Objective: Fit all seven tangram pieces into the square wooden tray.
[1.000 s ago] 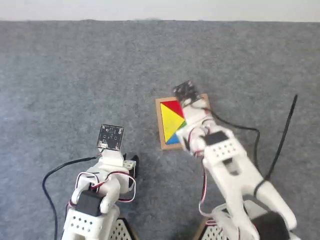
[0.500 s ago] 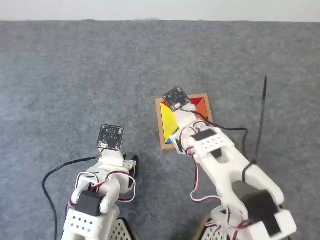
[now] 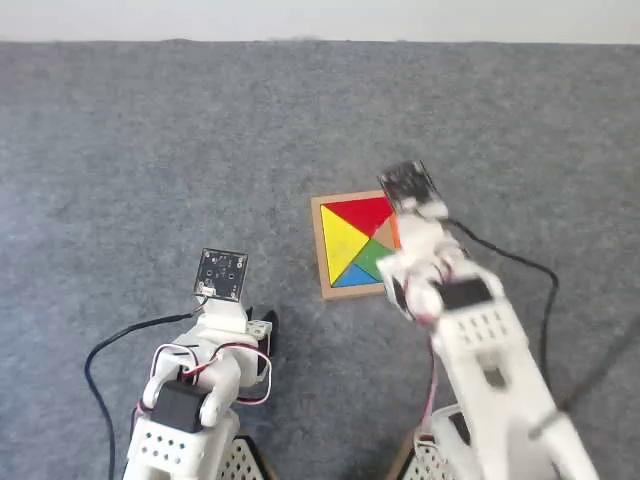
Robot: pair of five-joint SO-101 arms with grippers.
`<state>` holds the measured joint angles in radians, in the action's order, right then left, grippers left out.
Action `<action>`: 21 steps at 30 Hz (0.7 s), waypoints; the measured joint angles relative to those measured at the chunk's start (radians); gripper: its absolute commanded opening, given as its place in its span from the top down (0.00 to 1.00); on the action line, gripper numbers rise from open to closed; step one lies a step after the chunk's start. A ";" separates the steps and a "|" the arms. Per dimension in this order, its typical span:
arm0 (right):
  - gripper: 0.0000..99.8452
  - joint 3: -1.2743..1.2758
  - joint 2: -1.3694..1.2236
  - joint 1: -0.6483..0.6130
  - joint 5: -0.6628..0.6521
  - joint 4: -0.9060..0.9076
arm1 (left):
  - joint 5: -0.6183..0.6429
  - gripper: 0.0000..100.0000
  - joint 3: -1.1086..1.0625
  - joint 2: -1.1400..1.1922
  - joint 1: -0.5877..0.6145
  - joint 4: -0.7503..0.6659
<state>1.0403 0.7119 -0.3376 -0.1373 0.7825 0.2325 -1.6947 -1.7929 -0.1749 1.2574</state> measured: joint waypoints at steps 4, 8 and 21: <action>0.99 0.190 0.281 0.054 0.000 0.081 | 0.000 0.89 0.000 0.000 0.000 0.000; 0.99 0.370 0.563 0.149 -0.006 0.135 | 0.000 0.89 0.000 0.000 0.000 0.000; 0.99 0.626 1.068 0.279 -0.163 0.302 | 0.000 0.89 0.000 0.000 0.000 0.000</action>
<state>1.6663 1.7799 -0.0583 -0.3000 1.0848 0.2325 -1.6947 -1.7929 -0.1749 1.2574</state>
